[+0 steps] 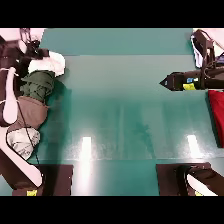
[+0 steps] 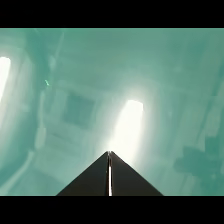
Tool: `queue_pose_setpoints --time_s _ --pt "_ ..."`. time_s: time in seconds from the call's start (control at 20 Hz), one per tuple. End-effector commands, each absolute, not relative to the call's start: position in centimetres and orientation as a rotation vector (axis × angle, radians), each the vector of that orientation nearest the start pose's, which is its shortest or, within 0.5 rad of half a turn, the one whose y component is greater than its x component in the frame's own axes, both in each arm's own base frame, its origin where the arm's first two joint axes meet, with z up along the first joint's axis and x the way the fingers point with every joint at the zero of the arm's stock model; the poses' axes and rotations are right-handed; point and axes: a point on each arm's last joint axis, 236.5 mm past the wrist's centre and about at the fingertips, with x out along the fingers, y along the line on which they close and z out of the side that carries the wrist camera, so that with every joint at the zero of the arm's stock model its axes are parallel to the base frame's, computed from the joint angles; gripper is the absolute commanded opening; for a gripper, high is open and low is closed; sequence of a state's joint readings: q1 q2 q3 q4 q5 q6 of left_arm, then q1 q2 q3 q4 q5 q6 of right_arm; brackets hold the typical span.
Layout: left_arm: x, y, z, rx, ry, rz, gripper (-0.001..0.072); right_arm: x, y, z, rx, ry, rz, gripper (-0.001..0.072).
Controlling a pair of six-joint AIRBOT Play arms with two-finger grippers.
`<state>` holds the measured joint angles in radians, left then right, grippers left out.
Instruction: Fold the shirts.
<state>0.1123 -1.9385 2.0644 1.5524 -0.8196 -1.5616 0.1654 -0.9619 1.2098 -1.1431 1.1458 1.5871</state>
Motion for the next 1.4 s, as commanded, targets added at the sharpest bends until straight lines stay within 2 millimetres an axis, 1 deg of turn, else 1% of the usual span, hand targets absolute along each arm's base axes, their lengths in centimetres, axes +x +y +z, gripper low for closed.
queue_pose_setpoints --time_s 0.0,0.05,0.1,0.15,0.2,0.25,0.3,0.35,0.4,0.45,0.5,0.55,0.6,0.7,0.75,0.85,0.95,1.05,1.1,1.15,1.2,1.25,1.35 --pt "63.5 2.4 21.0 -0.128 0.459 -0.049 0.0023 36.4 14.7 20.7 0.29 0.779 0.425 0.0022" --pt "61.9 0.5 25.2 -0.119 0.394 -0.112 0.0023 37.2 14.5 22.9 0.286 0.706 0.421 0.0022" --pt "59.7 -2.0 29.8 -0.104 0.321 -0.199 0.0024 38.0 13.9 25.7 0.281 0.618 0.407 0.0022" --pt "56.9 -4.8 34.2 -0.088 0.248 -0.293 0.0023 38.6 13.2 28.3 0.279 0.542 0.394 0.0022" --pt "54.0 -7.4 38.1 -0.066 0.175 -0.379 0.0023 39.0 12.3 30.9 0.287 0.467 0.379 0.0022" --pt "50.6 -10.1 42.0 -0.035 0.09 -0.467 0.0023 39.2 11.4 33.0 0.29 0.415 0.363 0.0021" --pt "47.2 -12.4 45.1 -0.008 0.018 -0.54 0.0023 39.1 10.4 34.9 0.291 0.372 0.344 0.0022" --pt "43.7 -14.5 47.9 0.009 -0.046 -0.611 0.0024 39.0 9.5 36.4 0.291 0.336 0.328 0.0021" --pt "40.7 -16.3 49.7 0.013 -0.084 -0.672 0.0023 38.7 8.8 37.8 0.289 0.307 0.315 0.0022" --pt "38.2 -17.8 50.8 0.021 -0.106 -0.722 0.0023 38.4 8.2 38.8 0.285 0.287 0.303 0.0022" --pt "36.0 -19.1 51.2 0.037 -0.107 -0.771 0.0024 38.1 7.6 39.7 0.282 0.274 0.293 0.0021" --pt "34.5 -20.3 50.7 0.053 -0.083 -0.819 0.0023 37.7 7.2 40.3 0.277 0.268 0.286 0.0022" --pt "33.6 -21.4 49.6 0.059 -0.036 -0.867 0.0023 37.4 7.0 40.7 0.272 0.268 0.283 0.0022" --pt "33.0 -23.8 45.6 0.058 0.101 -0.954 0.0024 36.6 7.1 40.8 0.26 0.291 0.289 0.0022" --pt "33.2 -24.8 43.1 0.041 0.184 -0.988 0.0024 36.2 7.2 40.7 0.254 0.306 0.294 0.0022" --pt "33.8 -27.0 36.6 0.01 0.372 -1.043 0.0024 35.8 7.4 40.3 0.247 0.333 0.299 0.0022" --pt "34.6 -28.4 29.5 -0.014 0.558 -1.068 0.0024 35.5 7.5 39.6 0.242 0.364 0.302 0.0022" --pt "35.2 -28.4 22.5 -0.064 0.749 -1.047 0.0024 35.2 7.6 38.9 0.238 0.395 0.306 0.0022" --pt "35.4 -28.0 19.2 -0.077 0.836 -1.016 0.0025 35.1 7.6 38.7 0.236 0.406 0.306 0.0022" --pt "35.6 -27.2 15.8 -0.071 0.925 -0.964 0.0164 35.1 7.7 38.6 0.235 0.41 0.307 0.0022" --pt "35.7 -26.0 13.4 -0.049 0.993 -0.901 0.0471 35.1 7.7 38.6 0.234 0.41 0.308 0.0022" --pt "36.0 -24.0 11.5 -0.017 1.066 -0.81 0.0612 35.1 7.7 38.6 0.232 0.412 0.308 0.0022" --pt "35.7 -20.3 10.1 0.024 1.157 -0.703 0.0609 35.1 7.7 38.5 0.226 0.411 0.309 0.0022"
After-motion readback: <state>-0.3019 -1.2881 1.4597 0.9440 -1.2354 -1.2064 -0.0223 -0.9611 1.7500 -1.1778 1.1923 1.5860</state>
